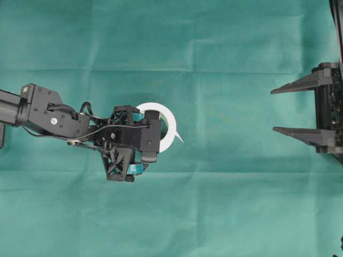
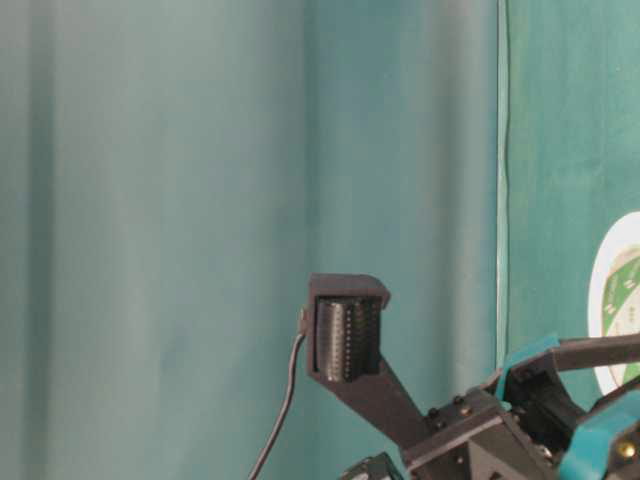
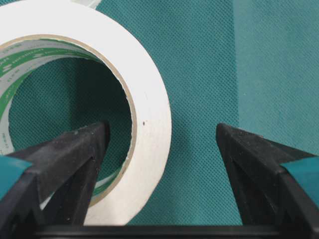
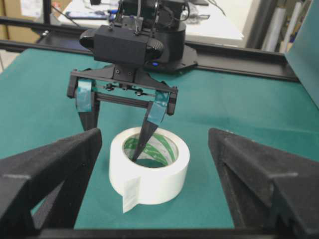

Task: Peel off the duct tape with your right arm.
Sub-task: 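Close the left gripper on the tape roll rim and hold it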

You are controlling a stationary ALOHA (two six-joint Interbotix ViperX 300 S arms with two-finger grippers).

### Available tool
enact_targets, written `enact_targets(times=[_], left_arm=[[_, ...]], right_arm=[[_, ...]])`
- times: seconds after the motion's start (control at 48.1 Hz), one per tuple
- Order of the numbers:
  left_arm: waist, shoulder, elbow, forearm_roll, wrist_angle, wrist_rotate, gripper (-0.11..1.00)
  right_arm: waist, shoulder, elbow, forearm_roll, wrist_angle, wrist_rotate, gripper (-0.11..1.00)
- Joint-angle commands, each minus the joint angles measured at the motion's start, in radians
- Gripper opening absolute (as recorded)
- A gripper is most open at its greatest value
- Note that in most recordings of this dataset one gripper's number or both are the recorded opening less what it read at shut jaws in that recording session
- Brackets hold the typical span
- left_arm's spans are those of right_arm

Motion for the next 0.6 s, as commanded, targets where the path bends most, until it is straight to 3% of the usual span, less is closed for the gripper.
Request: enact_targets(times=[0.0, 0.582], left_arm=[[0.0, -0.008, -0.011, -0.002, -0.011, -0.003, 0.9], [0.0, 0.043, -0.02, -0.002, -0.025, -0.005, 0.9]], right_arm=[[0.0, 0.005, -0.008, -0.003, -0.009, 0.002, 0.83], [0.0, 0.005, -0.005, -0.003, -0.009, 0.002, 0.83]])
